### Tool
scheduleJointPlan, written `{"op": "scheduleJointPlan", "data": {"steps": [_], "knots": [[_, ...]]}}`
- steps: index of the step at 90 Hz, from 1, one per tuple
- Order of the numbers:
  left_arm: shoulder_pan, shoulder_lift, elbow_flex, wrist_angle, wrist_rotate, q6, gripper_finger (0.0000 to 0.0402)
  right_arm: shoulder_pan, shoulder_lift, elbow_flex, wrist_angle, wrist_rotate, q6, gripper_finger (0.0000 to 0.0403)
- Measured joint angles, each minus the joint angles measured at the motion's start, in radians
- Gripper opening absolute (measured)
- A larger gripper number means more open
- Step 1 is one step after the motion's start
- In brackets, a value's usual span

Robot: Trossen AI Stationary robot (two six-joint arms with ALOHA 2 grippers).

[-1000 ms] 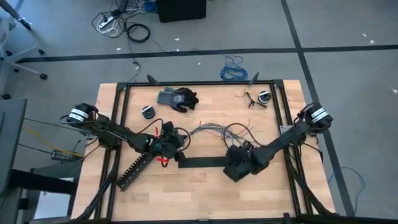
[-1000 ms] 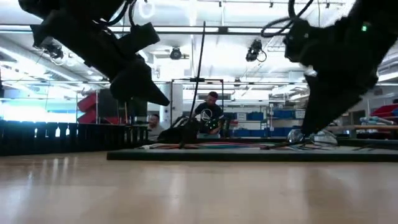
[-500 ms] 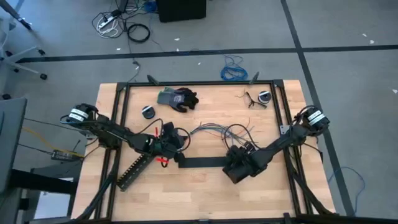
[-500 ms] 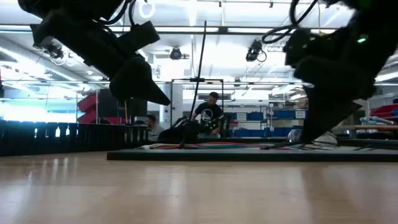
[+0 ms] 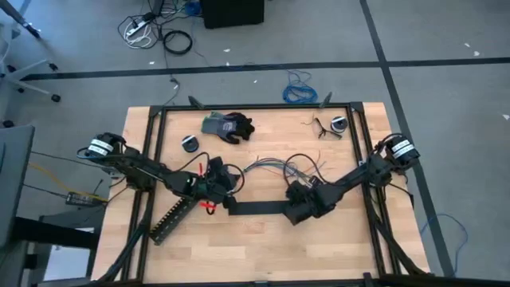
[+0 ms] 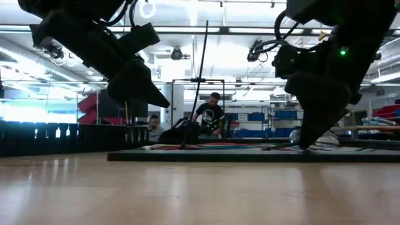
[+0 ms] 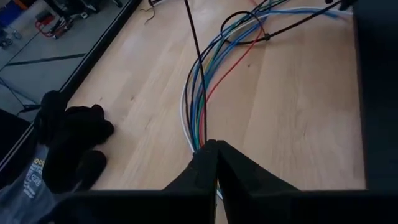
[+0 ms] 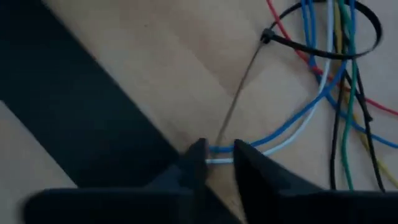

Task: Ziptie cables
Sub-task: Wrap the black zip tie on the cable wires

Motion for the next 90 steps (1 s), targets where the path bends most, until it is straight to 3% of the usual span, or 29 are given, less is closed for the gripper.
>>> {"op": "scheduleJointPlan", "data": {"steps": [15,34,41,54,60,68,83,90], "knots": [[0.0,-0.018,0.0,-0.017,0.061,0.016,0.0001,-0.029,-0.022,0.0,0.0,-0.108,-0.062,0.0002],[0.0,-0.134,0.0,-0.083,0.165,0.076,0.0001,-0.064,-0.126,0.0,-0.041,-0.23,-0.213,0.0001],[0.001,-0.184,0.0,-0.077,0.304,0.108,0.0001,-0.088,-0.182,0.0,-0.065,-0.27,-0.284,0.0001],[-0.004,-0.225,0.0,0.058,0.687,0.206,0.0001,-0.153,-0.293,0.0,-0.11,-0.307,-0.375,0.0001],[-0.013,-0.223,0.0,0.148,0.759,0.266,0.0001,-0.185,-0.338,0.0,-0.126,-0.33,-0.412,0.0],[-0.015,-0.202,0.001,0.254,0.746,0.378,0.0001,-0.223,-0.389,0.0,-0.129,-0.35,-0.453,0.0],[0.011,-0.149,0.0,0.438,0.502,0.445,0.0026,-0.289,-0.439,0.0,-0.141,-0.382,-0.509,0.0],[0.039,-0.128,0.0,0.478,0.491,0.423,0.0052,-0.309,-0.444,0.0,-0.141,-0.392,-0.528,0.0]]}}
